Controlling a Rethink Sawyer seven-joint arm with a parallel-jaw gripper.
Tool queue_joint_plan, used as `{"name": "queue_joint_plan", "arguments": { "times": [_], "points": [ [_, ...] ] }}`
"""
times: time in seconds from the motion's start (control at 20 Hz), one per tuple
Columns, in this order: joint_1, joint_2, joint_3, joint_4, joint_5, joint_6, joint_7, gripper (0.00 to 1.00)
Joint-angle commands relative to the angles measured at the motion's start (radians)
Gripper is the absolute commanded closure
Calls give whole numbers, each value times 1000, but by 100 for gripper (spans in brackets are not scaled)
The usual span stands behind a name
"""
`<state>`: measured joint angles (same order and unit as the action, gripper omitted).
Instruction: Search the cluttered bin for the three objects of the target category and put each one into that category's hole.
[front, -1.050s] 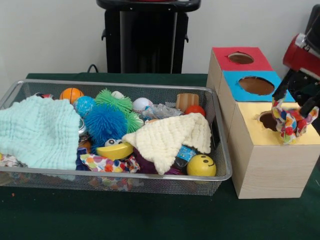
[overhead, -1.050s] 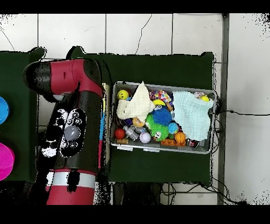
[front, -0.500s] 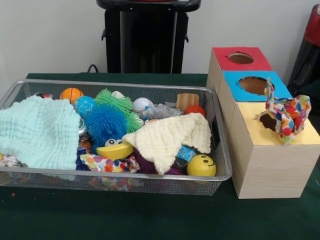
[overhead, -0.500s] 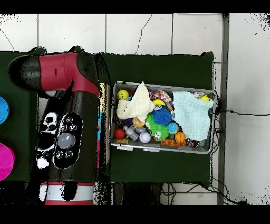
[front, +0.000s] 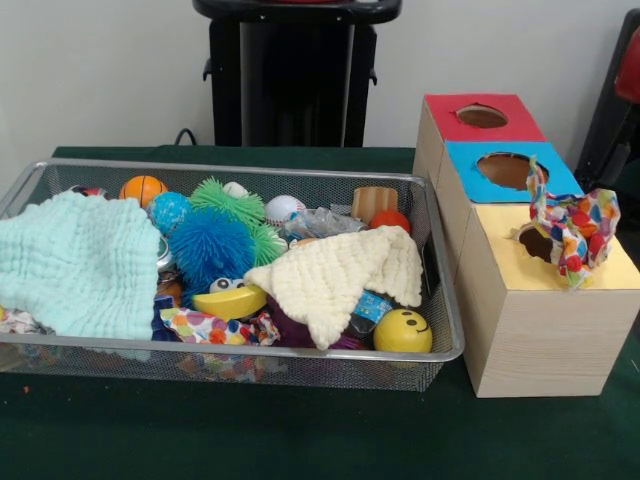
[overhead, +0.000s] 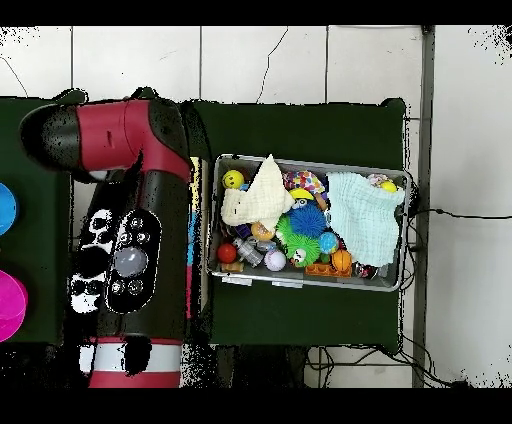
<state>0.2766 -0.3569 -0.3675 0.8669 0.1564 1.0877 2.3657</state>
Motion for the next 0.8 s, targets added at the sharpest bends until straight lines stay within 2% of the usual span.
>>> {"name": "queue_joint_plan", "arguments": {
  "times": [0.05,0.25,0.8],
  "points": [
    [-33,45,96,37,-28,-57,21,100],
    [-28,45,89,44,-38,-84,23,100],
    [-1,70,17,64,-71,-65,100,100]
  ]
}}
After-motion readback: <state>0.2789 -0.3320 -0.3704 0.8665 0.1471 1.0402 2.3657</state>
